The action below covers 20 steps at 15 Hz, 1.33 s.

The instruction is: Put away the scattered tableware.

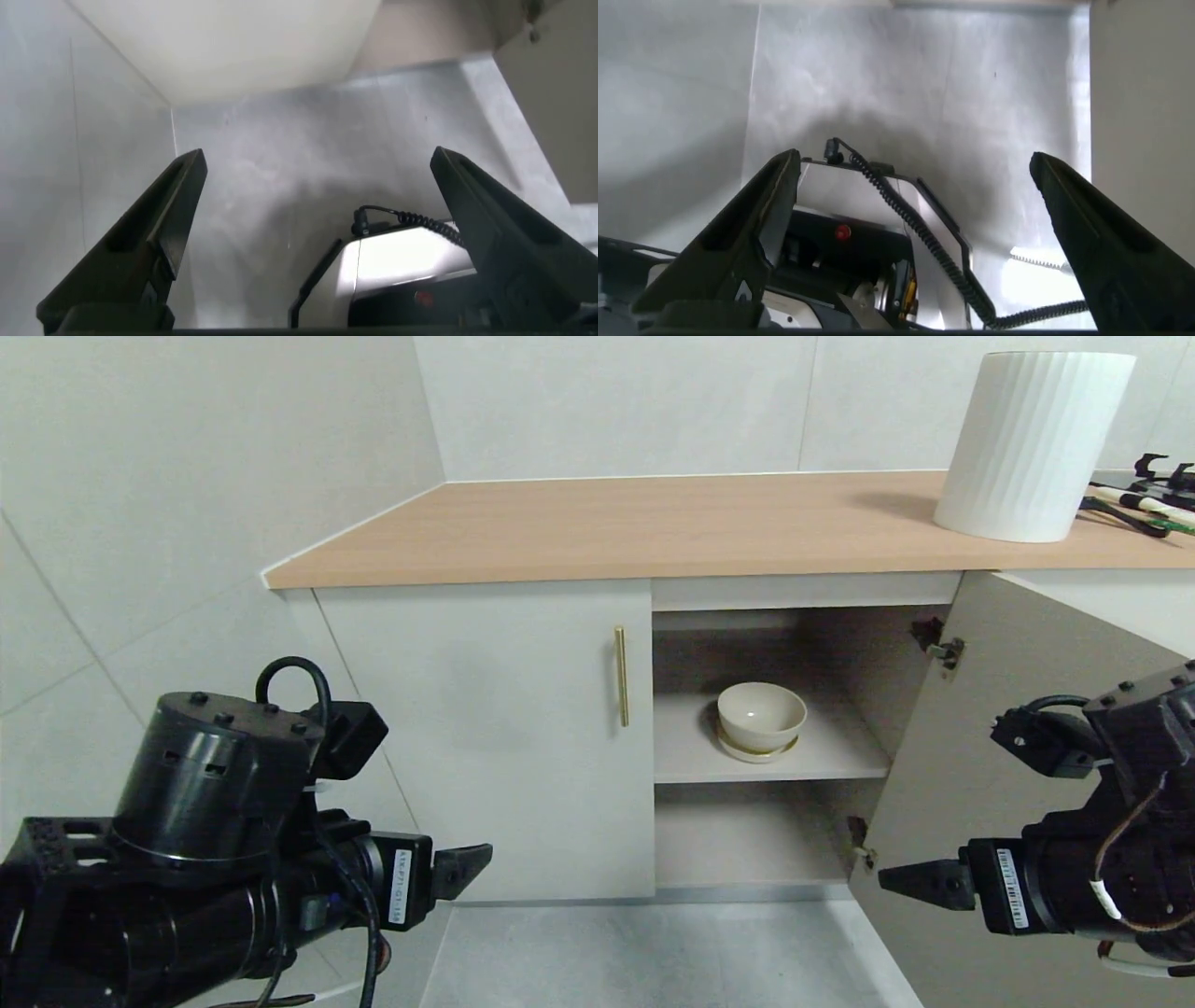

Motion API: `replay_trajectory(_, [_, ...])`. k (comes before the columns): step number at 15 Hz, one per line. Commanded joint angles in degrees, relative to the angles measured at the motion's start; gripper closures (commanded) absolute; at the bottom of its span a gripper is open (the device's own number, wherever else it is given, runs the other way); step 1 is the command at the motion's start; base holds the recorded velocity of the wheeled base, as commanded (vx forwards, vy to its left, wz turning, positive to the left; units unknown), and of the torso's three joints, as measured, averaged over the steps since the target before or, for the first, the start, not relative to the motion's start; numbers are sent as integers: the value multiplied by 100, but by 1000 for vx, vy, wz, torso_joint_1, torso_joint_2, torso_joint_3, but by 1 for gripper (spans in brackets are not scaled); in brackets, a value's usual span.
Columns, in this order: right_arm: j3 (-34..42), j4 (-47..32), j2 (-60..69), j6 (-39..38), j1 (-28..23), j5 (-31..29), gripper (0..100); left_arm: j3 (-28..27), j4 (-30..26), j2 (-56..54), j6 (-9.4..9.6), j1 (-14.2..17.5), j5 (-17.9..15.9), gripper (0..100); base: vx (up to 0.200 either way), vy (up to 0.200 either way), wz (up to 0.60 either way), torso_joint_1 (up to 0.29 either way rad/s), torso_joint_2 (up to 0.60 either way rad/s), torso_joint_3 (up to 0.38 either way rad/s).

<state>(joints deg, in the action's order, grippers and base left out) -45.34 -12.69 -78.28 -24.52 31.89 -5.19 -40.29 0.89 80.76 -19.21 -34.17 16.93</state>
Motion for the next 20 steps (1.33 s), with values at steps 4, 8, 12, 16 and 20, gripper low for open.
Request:
replay_trajectory(4, [34,-5,-47,26,1,1,0,4,-1,45,5,-2,3,0,-200,0,0,1,2,4])
replay_trajectory(8, [42,-5,-56,26,1,1,0,4,-1,133,5,-2,3,0,-100,0,0,1,1,0])
replay_trajectory(12, [42,-5,-56,26,1,1,0,-5,8,133,5,-2,3,0,0,0,0,0,0,0])
replay_trajectory(16, [42,-5,-47,35,1,1,0,-5,8,133,14,-2,3,0,0,0,0,0,0,0])
replay_trajectory(20, [7,-436,49,263,-7,1,0,-5,8,159,23,7,65,0,0,-150,0,3,3,3])
